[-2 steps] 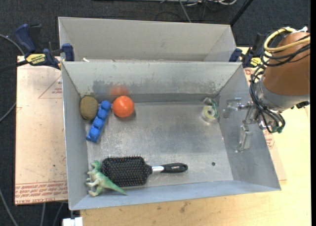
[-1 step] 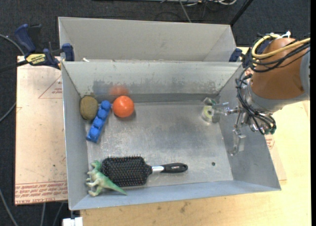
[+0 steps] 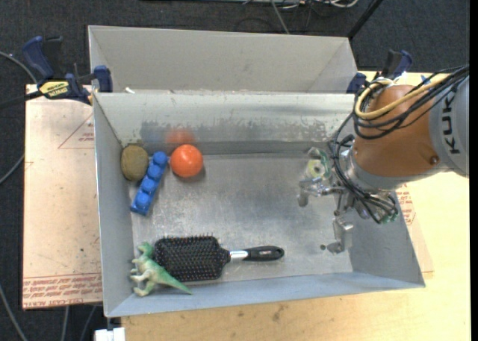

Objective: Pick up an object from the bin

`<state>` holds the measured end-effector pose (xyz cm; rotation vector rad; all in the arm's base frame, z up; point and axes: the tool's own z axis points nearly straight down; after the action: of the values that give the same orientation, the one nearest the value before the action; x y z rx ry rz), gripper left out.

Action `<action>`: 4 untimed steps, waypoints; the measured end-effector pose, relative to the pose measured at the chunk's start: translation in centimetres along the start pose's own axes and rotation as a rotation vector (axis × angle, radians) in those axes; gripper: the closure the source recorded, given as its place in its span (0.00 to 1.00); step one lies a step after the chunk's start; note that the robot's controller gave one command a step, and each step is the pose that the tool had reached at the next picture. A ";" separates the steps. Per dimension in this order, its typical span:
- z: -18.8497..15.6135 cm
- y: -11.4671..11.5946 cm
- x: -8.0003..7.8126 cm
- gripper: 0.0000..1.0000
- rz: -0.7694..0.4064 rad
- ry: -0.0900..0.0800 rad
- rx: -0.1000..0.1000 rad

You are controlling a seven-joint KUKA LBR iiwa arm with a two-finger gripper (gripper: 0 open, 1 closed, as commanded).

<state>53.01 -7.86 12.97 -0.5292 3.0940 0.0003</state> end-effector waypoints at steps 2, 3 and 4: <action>2.8 1.7 -0.1 0.00 0.068 0.003 -0.002; 1.6 1.9 1.8 0.00 0.299 0.003 -0.001; 3.4 3.2 1.1 0.00 0.266 0.002 0.000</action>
Offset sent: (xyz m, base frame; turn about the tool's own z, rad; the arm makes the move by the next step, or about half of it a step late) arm -0.0141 0.0133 -0.0257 0.0908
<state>50.95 -5.19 9.52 -0.1150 3.1385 0.0011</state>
